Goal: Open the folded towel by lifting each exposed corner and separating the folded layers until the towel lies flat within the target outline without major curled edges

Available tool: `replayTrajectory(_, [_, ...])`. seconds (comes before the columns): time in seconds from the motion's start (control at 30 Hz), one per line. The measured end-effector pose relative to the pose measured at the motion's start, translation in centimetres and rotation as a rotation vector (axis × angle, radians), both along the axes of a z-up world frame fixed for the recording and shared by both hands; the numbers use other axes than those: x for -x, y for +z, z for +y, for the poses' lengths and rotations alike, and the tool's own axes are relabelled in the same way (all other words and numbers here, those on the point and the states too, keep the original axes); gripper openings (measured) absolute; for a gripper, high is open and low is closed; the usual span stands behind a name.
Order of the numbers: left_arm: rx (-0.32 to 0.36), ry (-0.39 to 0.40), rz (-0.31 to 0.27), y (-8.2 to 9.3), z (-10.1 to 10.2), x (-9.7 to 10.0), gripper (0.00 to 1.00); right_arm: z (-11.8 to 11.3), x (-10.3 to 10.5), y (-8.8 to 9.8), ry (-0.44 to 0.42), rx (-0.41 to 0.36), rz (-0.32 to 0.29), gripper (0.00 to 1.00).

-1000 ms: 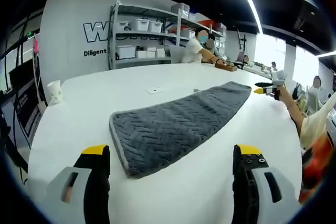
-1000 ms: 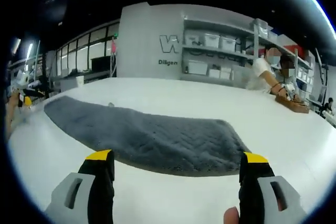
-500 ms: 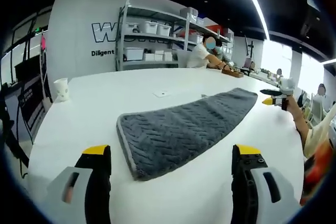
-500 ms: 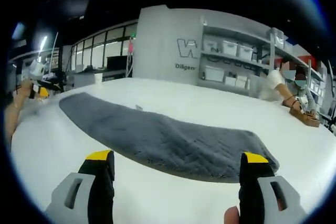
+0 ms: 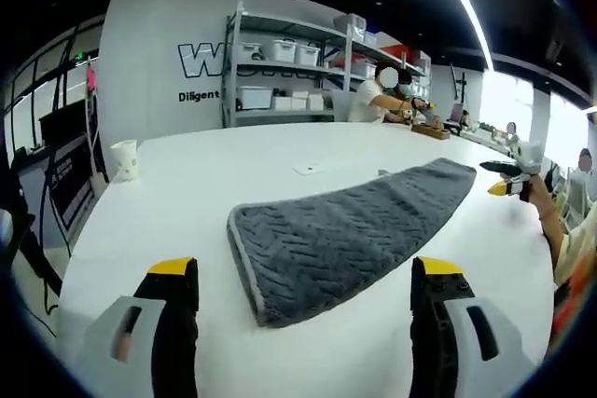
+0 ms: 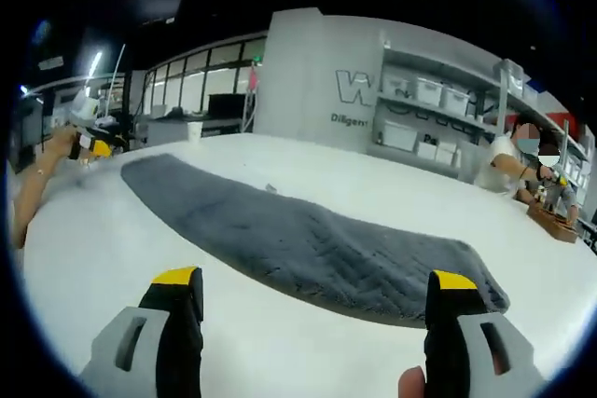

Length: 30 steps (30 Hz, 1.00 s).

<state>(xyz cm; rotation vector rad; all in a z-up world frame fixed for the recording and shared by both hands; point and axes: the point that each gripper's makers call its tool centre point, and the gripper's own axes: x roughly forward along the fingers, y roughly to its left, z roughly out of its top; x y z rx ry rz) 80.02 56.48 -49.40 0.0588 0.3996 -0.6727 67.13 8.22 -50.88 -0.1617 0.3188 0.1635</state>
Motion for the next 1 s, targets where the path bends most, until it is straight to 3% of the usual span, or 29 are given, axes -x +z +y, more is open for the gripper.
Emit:
replayTrajectory(0.27, [-0.011, 0.036, -0.022, 1.1, 0.0, -2.0, 0.93, 0.5, 0.1, -0.4, 0.010, 0.011, 0.011, 0.99])
replayTrajectory(0.3, [-0.015, 0.037, -0.023, 1.2, 0.0, -2.3, 0.89, 0.8, 0.3, -0.2, 0.024, 0.020, 0.006, 0.99])
replayTrajectory(0.33, [0.001, 0.037, -0.008, 1.3, -0.1, -3.7, 0.88, 0.9, 0.3, -0.1, 0.028, 0.017, 0.002, 0.99])
replayTrajectory(0.47, [0.019, 0.019, 0.046, 0.2, -0.7, -4.6, 0.79, 1.4, 0.4, 0.0, 0.053, 0.026, -0.003, 0.99])
replayTrajectory(0.7, [-0.022, 0.013, 0.061, -1.2, -1.5, -6.2, 0.79, 1.8, 0.5, 0.1, 0.067, 0.030, -0.009, 0.99])
replayTrajectory(0.87, [0.005, 0.061, 0.082, -1.6, -1.4, -8.7, 0.61, 1.4, 0.5, 0.3, 0.059, 0.022, -0.018, 0.99])
replayTrajectory(1.0, [0.025, 0.083, 0.078, -1.8, -1.8, -10.0, 0.58, 1.3, 0.6, 0.5, 0.054, 0.014, -0.029, 0.99])
